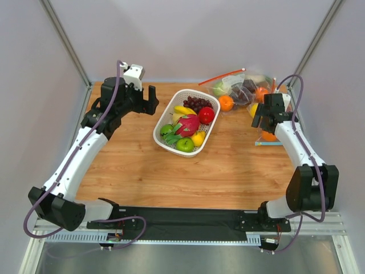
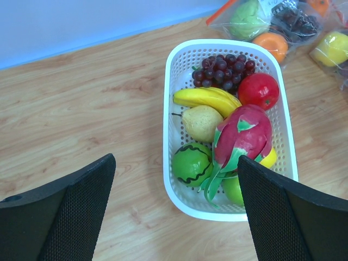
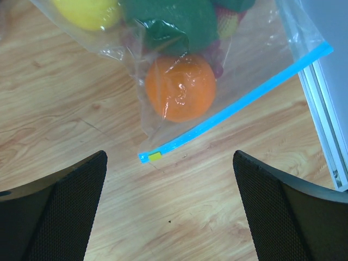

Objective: Open the zip-top bag and remove the fake food

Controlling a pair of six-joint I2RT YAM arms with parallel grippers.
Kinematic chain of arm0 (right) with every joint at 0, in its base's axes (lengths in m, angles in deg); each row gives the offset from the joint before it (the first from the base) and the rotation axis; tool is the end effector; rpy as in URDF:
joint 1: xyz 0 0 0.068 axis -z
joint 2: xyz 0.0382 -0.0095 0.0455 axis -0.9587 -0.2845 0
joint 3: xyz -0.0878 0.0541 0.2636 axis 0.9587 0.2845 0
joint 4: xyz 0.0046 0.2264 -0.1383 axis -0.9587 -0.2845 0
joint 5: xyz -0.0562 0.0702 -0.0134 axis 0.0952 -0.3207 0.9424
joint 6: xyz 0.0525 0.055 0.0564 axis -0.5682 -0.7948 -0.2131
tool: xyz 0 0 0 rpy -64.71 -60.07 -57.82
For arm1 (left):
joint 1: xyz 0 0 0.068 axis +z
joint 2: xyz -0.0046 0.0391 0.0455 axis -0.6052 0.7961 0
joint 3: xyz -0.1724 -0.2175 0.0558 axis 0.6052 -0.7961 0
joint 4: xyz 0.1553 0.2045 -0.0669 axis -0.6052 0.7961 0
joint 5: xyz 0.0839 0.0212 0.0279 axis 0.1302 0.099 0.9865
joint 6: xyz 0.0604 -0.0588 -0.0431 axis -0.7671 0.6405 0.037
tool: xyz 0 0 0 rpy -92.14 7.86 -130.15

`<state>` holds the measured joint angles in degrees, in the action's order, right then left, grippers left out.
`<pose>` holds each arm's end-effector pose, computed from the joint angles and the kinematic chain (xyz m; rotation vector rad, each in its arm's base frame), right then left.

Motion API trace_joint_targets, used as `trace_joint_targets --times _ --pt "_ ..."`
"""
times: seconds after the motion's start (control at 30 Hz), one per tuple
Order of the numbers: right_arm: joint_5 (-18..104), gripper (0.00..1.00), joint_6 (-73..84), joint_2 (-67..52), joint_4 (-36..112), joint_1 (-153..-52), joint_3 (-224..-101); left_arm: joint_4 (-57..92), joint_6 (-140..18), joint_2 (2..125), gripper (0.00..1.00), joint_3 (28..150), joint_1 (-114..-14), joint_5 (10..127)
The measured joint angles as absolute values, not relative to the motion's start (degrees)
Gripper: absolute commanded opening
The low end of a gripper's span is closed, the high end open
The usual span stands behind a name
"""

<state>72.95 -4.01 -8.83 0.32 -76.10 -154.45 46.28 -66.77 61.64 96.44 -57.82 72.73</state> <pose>0.3326 -0.0175 0.2549 0.4460 2.3980 -0.3473 0.3083 -0.1224 0.4061 0.2935 1.9312 -0.3810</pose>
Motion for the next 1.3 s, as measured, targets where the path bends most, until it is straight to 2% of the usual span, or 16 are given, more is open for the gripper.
trace_joint_targets --times 0.37,0.5,0.63,0.7,0.73,0.8,0.9,1.0,1.03,1.13,1.3 --pt "68.91 0.98 -9.19 -21.29 0.41 -75.27 -151.98 45.99 -66.81 61.64 0.99 95.96 -57.82 72.73" --pt "69.06 0.93 -10.53 -24.17 1.00 -75.27 -151.83 45.99 -66.83 61.64 0.99 95.94 -57.82 72.71" --pt "70.17 0.75 -11.62 -25.64 3.03 -75.27 -151.76 45.99 -66.85 61.64 0.99 95.94 -57.82 72.71" --pt "70.87 0.70 -12.10 -26.47 3.82 -75.27 -151.76 45.97 -66.85 61.64 0.99 95.94 -57.82 72.71" --pt "71.16 0.62 -12.25 -26.95 4.12 -75.27 -151.76 45.97 -66.85 61.64 0.99 95.94 -57.82 72.71" --pt "71.64 0.53 -12.41 -27.63 4.67 -75.27 -151.76 45.91 -66.85 61.64 0.99 95.85 -57.82 72.71" --pt "72.40 0.21 -12.47 -28.17 5.21 -75.30 -151.76 45.80 -66.85 61.64 0.99 95.70 -57.82 72.68" --pt "73.10 0.03 -12.38 -28.19 5.24 -75.27 -151.68 45.58 -66.88 61.64 0.99 95.54 -57.82 72.29" --pt "73.23 0.00 -12.28 -28.19 5.21 -75.27 -151.68 45.51 -66.94 61.64 0.95 95.48 -57.82 72.07" --pt "73.26 0.00 -11.88 -27.80 5.02 -75.27 -151.65 44.66 -67.29 61.61 0.91 94.84 -57.82 70.32" --pt "70.26 0.00 -10.53 -21.94 3.64 -75.27 -151.63 43.11 -68.89 60.91 0.89 92.53 -58.32 67.31"
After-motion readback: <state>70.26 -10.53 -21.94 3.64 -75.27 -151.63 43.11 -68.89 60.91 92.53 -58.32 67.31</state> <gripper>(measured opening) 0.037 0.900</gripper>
